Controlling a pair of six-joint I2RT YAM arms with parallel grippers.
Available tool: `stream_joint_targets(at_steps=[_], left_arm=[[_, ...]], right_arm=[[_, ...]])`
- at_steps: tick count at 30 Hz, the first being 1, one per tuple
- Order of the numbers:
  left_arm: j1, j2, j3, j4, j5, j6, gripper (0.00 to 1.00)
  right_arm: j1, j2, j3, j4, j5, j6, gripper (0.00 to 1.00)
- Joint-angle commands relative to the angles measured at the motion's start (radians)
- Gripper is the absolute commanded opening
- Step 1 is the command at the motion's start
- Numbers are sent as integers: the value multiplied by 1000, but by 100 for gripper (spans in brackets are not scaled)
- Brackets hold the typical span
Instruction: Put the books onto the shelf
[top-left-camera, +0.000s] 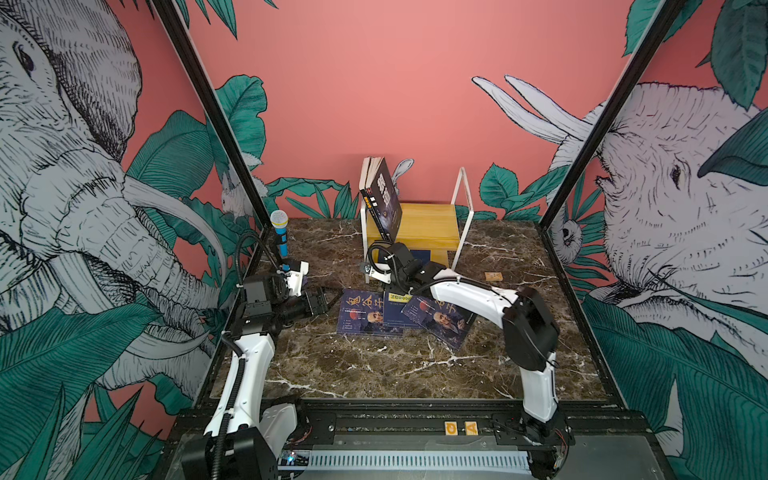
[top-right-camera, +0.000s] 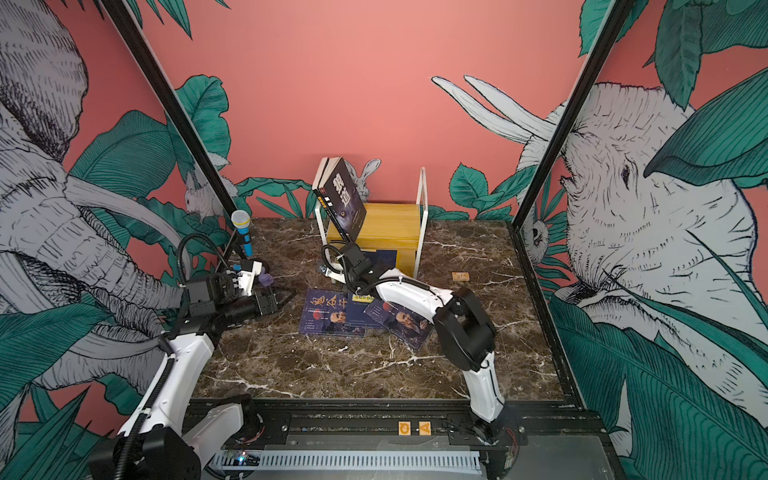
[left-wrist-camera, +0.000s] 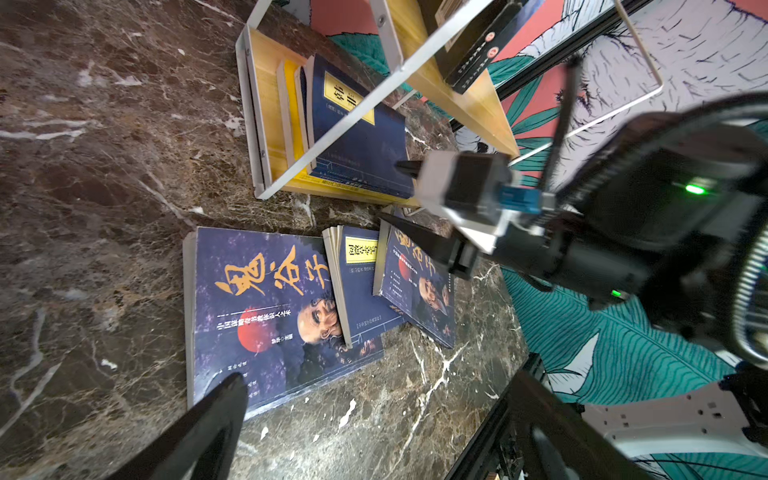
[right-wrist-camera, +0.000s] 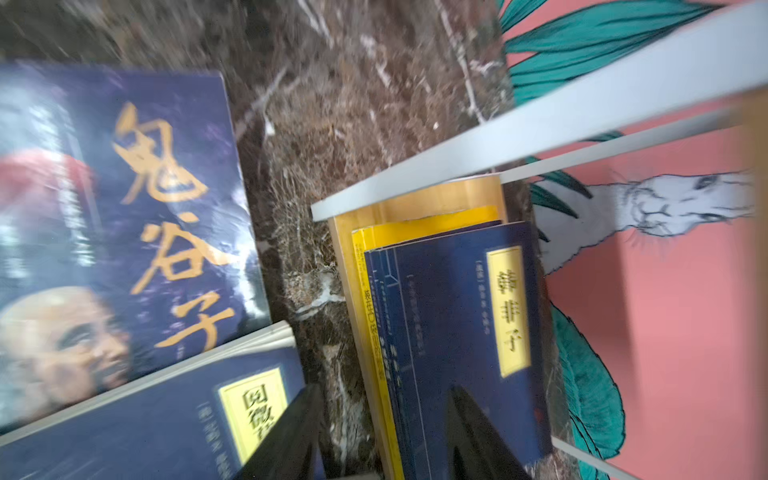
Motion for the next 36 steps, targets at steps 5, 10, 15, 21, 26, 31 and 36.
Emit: stream_joint_targets(at_steps=[5, 10, 15, 21, 26, 31, 36], left_arm=[[-203, 38, 95, -32, -11, 71, 98], [-365, 155, 158, 17, -81, 86, 94], [-479, 290, 185, 106, -155, 5, 92], [-557, 411, 150, 217, -246, -129, 90], [-627, 504, 198, 202, -332, -139, 90], [-690, 589, 280, 128, -452, -103, 92], [-709, 662, 324, 101, -470, -137, 92]], right_arm=[[25, -434, -368, 104, 46, 366, 51], [22, -626, -526, -8, 139, 695, 51], [19, -782, -656, -139, 238, 965, 49], [-34, -910, -771, -262, 252, 1251, 47], [-129, -934, -851, -256, 159, 1376, 45], [-200, -873, -905, -199, 87, 1440, 43], [-250, -795, -956, -86, 9, 1485, 43]])
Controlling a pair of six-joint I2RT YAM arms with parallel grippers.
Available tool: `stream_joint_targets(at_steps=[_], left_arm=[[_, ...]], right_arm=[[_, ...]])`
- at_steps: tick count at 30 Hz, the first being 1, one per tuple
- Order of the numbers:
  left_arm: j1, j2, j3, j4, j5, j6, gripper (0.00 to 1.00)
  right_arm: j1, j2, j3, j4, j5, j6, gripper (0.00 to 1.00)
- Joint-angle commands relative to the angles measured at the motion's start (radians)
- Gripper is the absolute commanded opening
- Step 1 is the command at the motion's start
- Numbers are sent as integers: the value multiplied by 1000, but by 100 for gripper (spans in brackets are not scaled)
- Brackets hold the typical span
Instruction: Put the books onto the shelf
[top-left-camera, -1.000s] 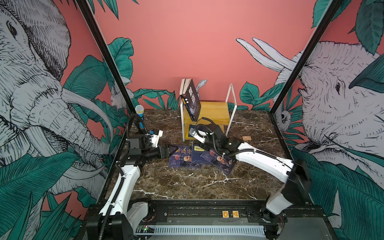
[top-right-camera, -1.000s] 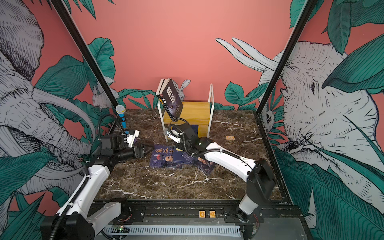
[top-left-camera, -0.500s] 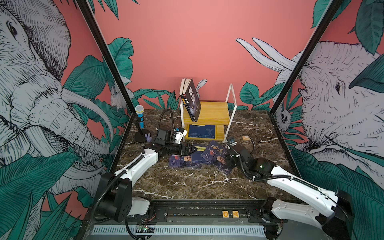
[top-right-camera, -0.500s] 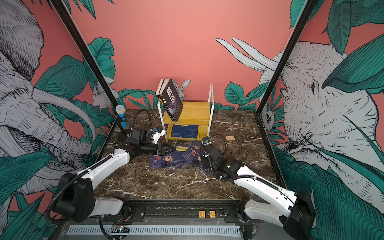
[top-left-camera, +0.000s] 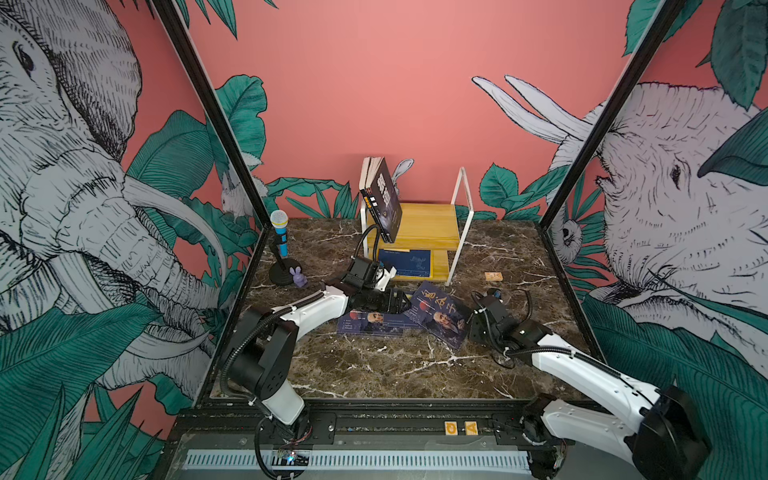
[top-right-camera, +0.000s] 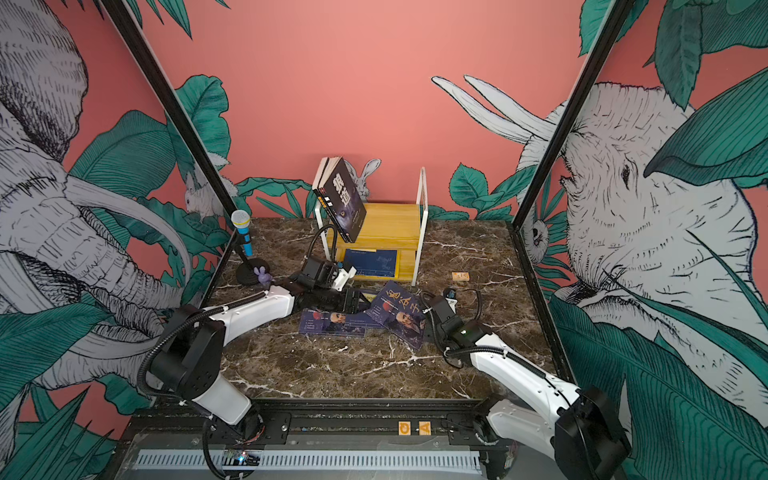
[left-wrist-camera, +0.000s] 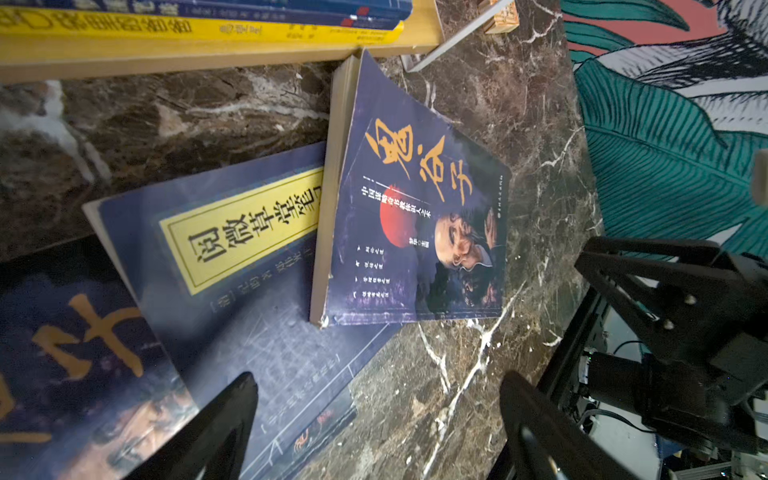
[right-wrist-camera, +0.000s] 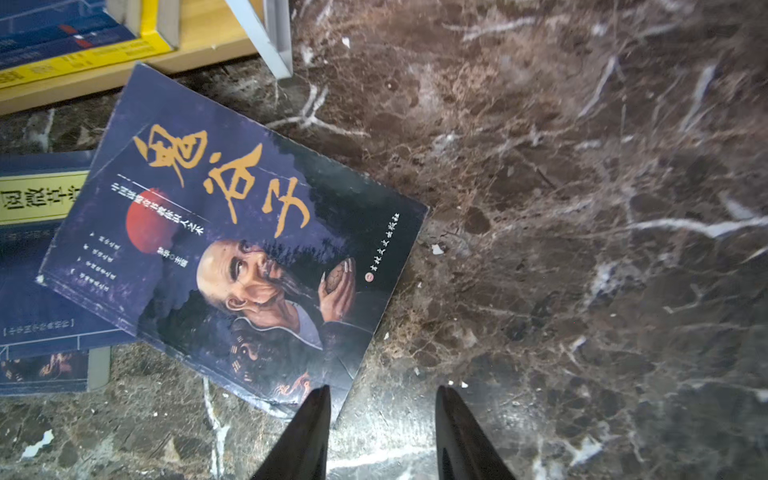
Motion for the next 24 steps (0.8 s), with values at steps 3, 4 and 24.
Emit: stream_joint_targets(at_steps=[3, 4, 24], left_arm=[[-7, 50, 48, -49, -41, -35, 92], [-8, 59, 57, -50, -32, -39, 92], [-39, 229, 91, 50, 170, -181, 86]], right_arm=[[-44, 68, -45, 121, -76, 89, 43], [-50, 82, -54, 135, -85, 93, 43], [-140, 268, -129, 315, -185, 60, 28]])
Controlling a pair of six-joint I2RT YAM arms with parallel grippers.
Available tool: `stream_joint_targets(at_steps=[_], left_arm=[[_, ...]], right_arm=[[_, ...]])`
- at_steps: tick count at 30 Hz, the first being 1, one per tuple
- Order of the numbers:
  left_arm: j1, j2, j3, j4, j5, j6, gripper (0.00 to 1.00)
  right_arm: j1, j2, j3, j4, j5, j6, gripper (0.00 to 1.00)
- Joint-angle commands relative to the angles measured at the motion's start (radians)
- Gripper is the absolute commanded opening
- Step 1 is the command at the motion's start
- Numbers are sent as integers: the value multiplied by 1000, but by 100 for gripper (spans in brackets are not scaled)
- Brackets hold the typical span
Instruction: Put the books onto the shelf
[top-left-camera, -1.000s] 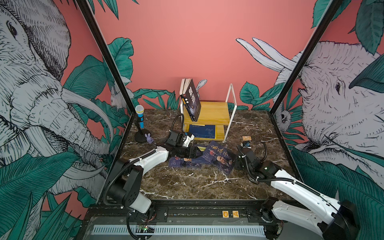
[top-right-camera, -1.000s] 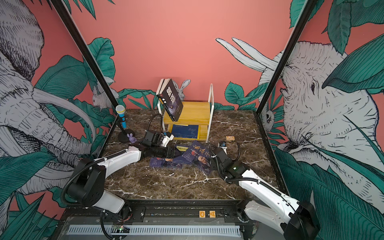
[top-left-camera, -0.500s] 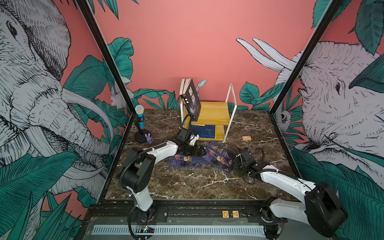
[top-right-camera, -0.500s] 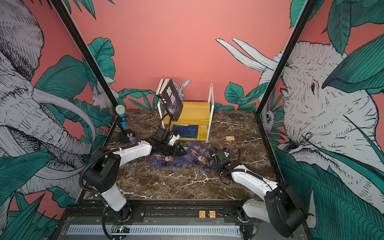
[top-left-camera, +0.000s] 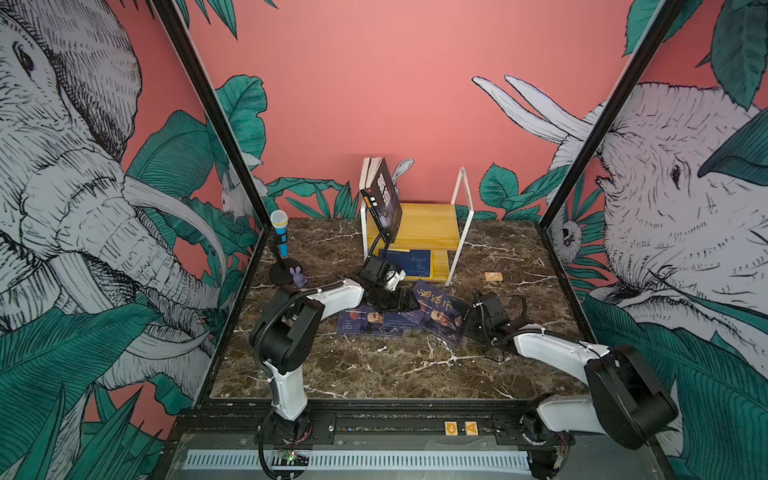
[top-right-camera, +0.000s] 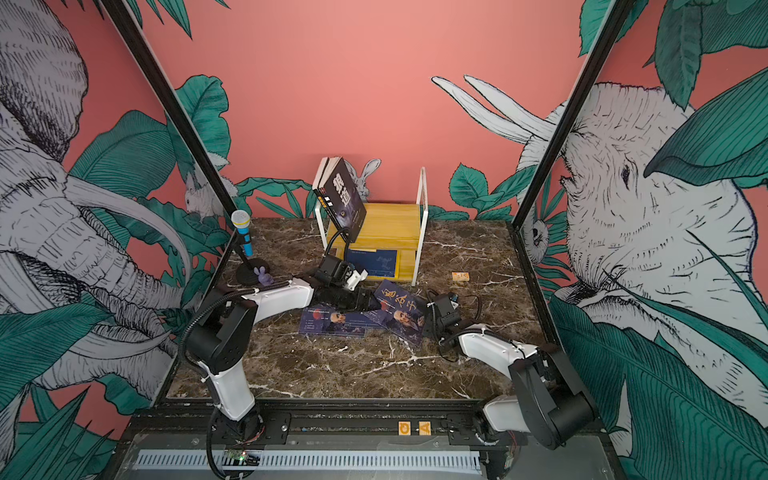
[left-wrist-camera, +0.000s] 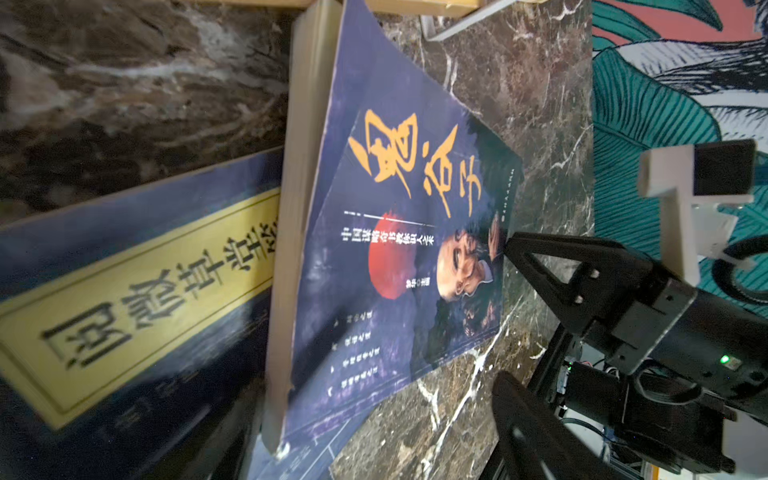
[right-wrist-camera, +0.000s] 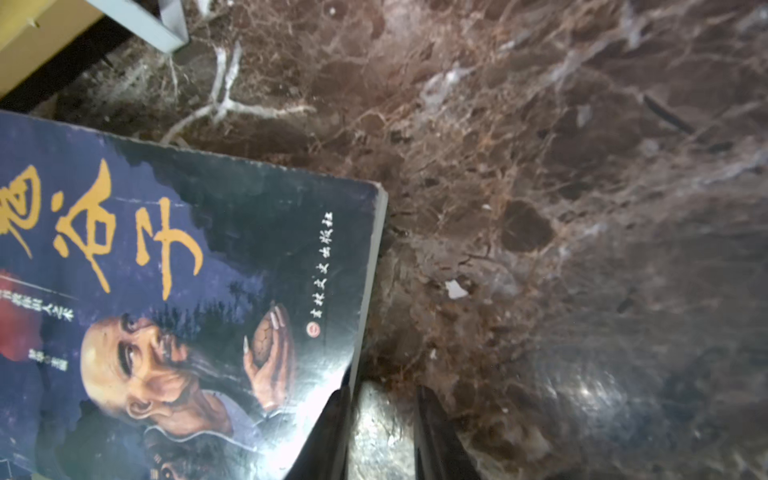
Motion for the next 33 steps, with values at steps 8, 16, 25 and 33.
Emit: stream_joint_targets(at_steps=[8, 16, 25, 33], left_arm=[[-33, 16, -55, 210, 244, -275, 71], [-48, -51, -110, 323, 278, -404, 51], [-51, -85, -137, 302, 249, -406, 26], [-50, -174, -178, 237, 227, -326, 1]], right_arm=[[-3, 6, -96, 3, -58, 4, 26], [-1, -10, -120, -4, -88, 4, 25], [13, -78, -149, -28, -106, 14, 22], [102, -234, -100, -144, 24, -28, 22]])
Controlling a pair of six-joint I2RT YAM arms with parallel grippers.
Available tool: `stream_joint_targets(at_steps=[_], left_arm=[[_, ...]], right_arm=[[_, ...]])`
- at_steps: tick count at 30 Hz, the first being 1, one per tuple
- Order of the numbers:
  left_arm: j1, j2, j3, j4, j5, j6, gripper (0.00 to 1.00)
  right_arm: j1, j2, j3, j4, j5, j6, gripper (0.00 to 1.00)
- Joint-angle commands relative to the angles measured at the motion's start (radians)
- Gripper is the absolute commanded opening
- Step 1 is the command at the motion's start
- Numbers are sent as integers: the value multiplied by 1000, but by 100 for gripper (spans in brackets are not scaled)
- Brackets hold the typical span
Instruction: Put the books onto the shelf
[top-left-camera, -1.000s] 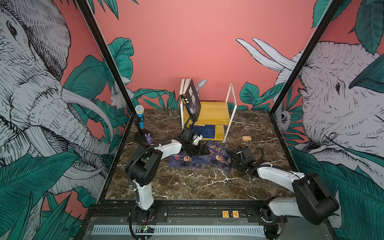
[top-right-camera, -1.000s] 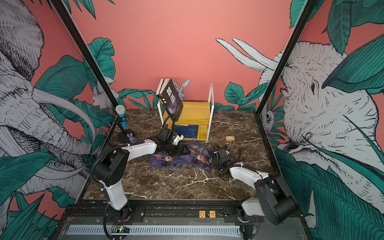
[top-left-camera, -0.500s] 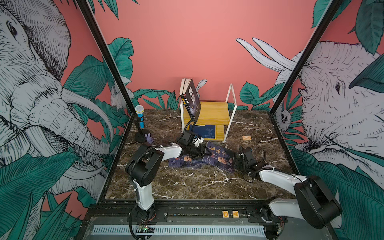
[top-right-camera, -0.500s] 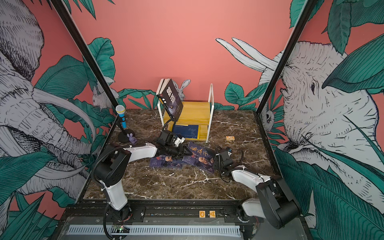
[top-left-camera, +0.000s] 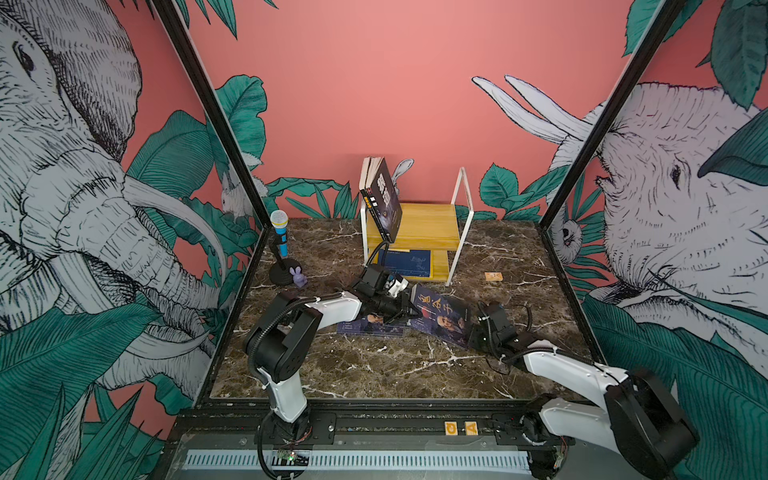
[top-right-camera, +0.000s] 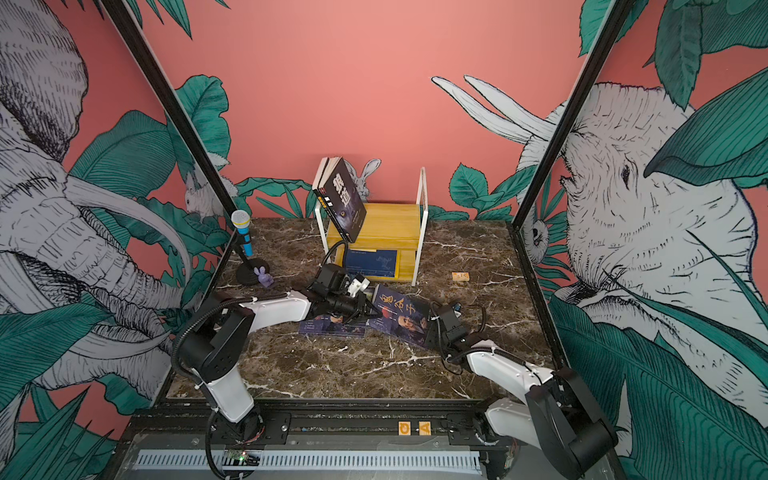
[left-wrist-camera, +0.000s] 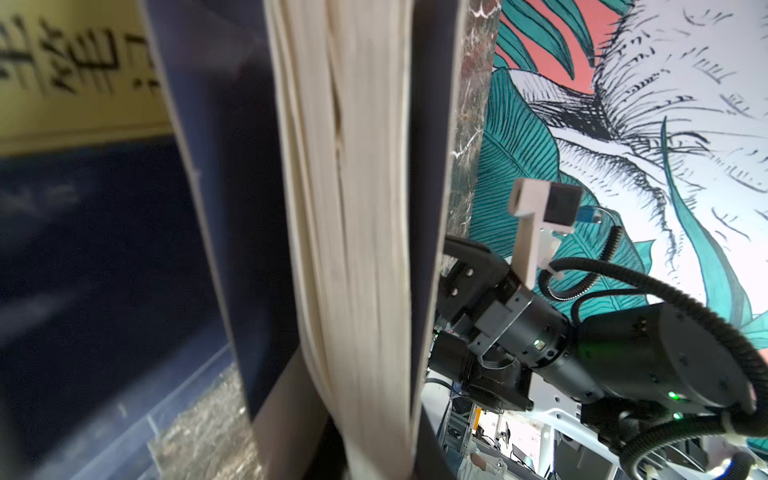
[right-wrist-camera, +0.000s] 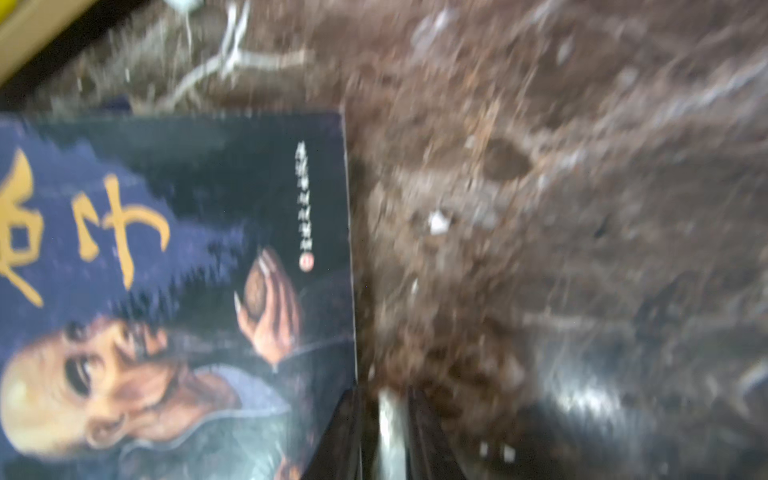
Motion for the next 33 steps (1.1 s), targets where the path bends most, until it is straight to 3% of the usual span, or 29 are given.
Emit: stream_joint_targets(at_steps=[1, 12, 18, 23, 26, 33], left_arm=[[-12, -102, -17, -22, 13, 62, 1], [-9, -303, -80, -73, 47, 156, 0], [52, -402, -76, -119, 78, 186, 0], [145, -462, -47, -196, 95, 247, 0], [177, -484, -47, -163, 139, 220, 0], [241, -505, -44, -105, 203, 162, 0]], right_arm=[[65, -77, 35, -137, 65, -44, 22], [335, -273, 244, -325, 501, -237, 25], [549, -237, 346, -260, 781, -477, 39], [777, -157, 320, 62, 1040, -907, 55], [857, -91, 272, 331, 1078, -1168, 61], [945, 45, 222, 716, 1113, -1517, 67]])
